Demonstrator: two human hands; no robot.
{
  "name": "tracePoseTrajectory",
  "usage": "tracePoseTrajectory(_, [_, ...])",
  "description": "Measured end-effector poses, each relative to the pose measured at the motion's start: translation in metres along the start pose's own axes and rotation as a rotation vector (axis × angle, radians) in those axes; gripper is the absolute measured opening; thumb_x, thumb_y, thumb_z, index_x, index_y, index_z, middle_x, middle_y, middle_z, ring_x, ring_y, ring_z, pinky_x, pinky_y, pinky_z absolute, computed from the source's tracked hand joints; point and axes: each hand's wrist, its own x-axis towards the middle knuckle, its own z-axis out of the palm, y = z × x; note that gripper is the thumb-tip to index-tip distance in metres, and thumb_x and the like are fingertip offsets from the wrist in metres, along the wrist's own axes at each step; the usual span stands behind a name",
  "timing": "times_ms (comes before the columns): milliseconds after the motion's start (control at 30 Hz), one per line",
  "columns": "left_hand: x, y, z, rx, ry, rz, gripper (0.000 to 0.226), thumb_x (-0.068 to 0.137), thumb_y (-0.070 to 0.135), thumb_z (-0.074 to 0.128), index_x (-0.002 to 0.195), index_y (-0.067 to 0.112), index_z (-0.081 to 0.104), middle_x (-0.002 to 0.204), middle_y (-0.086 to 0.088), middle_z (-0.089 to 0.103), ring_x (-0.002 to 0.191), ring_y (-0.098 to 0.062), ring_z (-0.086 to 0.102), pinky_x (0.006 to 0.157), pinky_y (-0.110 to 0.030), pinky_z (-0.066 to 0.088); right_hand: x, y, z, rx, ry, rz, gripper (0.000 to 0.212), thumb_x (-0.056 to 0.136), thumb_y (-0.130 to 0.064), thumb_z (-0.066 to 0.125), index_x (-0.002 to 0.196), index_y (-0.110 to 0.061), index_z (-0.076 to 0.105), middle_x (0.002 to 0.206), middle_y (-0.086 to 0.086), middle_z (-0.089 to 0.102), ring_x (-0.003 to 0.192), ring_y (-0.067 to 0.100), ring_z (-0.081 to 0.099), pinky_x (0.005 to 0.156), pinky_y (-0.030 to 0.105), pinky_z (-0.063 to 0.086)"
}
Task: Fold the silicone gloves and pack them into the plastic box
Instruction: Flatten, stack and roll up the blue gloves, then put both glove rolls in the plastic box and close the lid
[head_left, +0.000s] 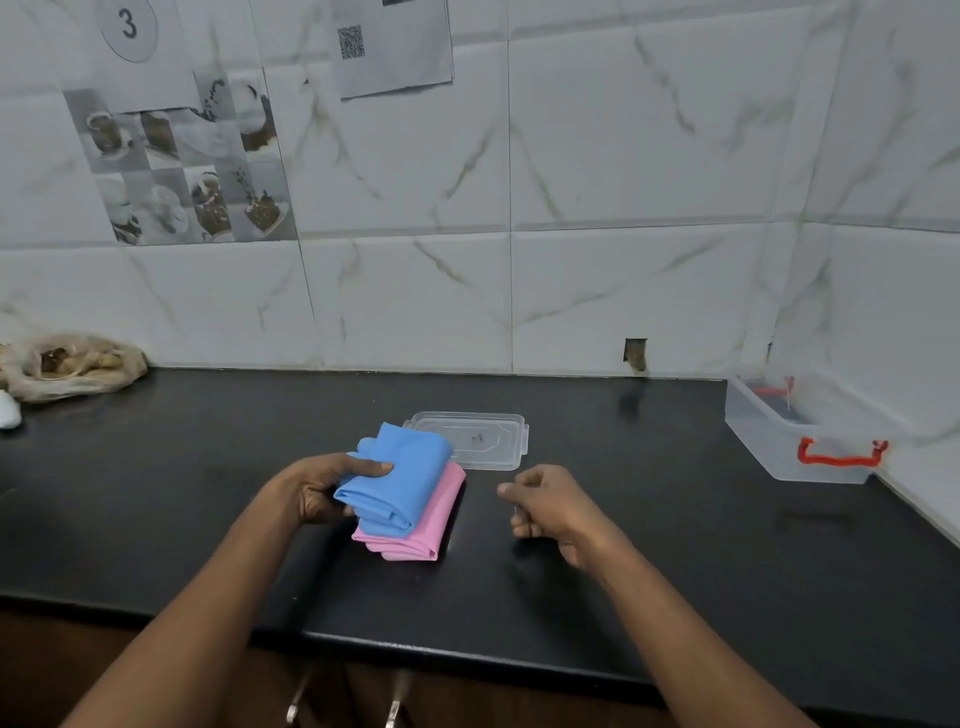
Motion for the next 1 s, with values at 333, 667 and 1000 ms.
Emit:
tracePoseTrajectory(333, [0.001,-0.008,0.034,0.467,0.341,0.265,0.038,0.076,0.026,0.082,0.105,0.011,0.062,0.103,-0.014,0.073,0.091,-0.029,0.070,0.070,-0.035,0.053,-0.014,0.020,0.007,-0.425,0.110,-0.192,0.017,0.086,-0.019,0.064,0.102,-0.013,0.063,0.093,0.003,0.068,0.088,0.018,0.064,0.082,0.030,0.051])
tracePoseTrajectory(667, [-0.003,-0.018,0.052,0.749,0.614,0.295,0.089,0.086,0.048,0.054,0.156,0.025,0.004,0.158,-0.020,0.010,0.144,-0.041,0.015,0.114,-0.053,0.021,-0.016,0.023,0.018,-0.648,0.067,-0.303,0.047,0.092,-0.022,0.059,0.136,-0.012,0.045,0.134,0.012,0.050,0.123,0.027,0.050,0.105,0.033,0.039])
tracePoseTrajectory(1000, [-0.022,-0.004,0.066,1.108,0.730,0.561,0.071,0.096,0.060,0.036,0.155,0.030,0.013,0.164,-0.013,0.001,0.152,-0.031,-0.003,0.114,-0.064,-0.006,-0.015,0.026,0.009,-0.686,0.050,-0.356,0.043,0.092,-0.024,0.058,0.133,-0.015,0.049,0.130,0.006,0.053,0.118,0.020,0.054,0.104,0.032,0.041])
